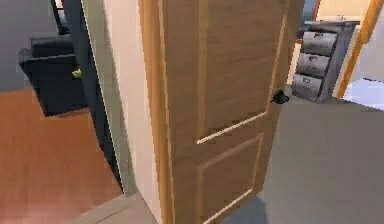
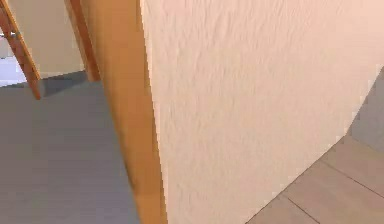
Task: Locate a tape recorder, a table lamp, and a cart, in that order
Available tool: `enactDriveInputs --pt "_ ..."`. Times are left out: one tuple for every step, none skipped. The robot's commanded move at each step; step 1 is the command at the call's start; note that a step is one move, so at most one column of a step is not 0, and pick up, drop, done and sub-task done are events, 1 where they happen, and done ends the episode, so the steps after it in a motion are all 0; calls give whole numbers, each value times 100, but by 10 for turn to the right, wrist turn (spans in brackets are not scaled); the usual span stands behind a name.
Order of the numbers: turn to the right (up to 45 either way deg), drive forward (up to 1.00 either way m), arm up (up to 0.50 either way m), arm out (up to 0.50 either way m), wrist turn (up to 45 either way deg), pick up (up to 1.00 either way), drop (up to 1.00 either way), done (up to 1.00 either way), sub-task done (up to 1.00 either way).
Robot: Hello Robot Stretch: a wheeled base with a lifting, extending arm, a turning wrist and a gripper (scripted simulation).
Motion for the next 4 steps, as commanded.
enactDriveInputs --pt "240 0 0 0 0 0 0 0 0" --pt "0 70 0 0 0 0 0 0 0" --pt "300 0 0 0 0 0 0 0 0" --pt "30 0 0 0 0 0 0 0 0"
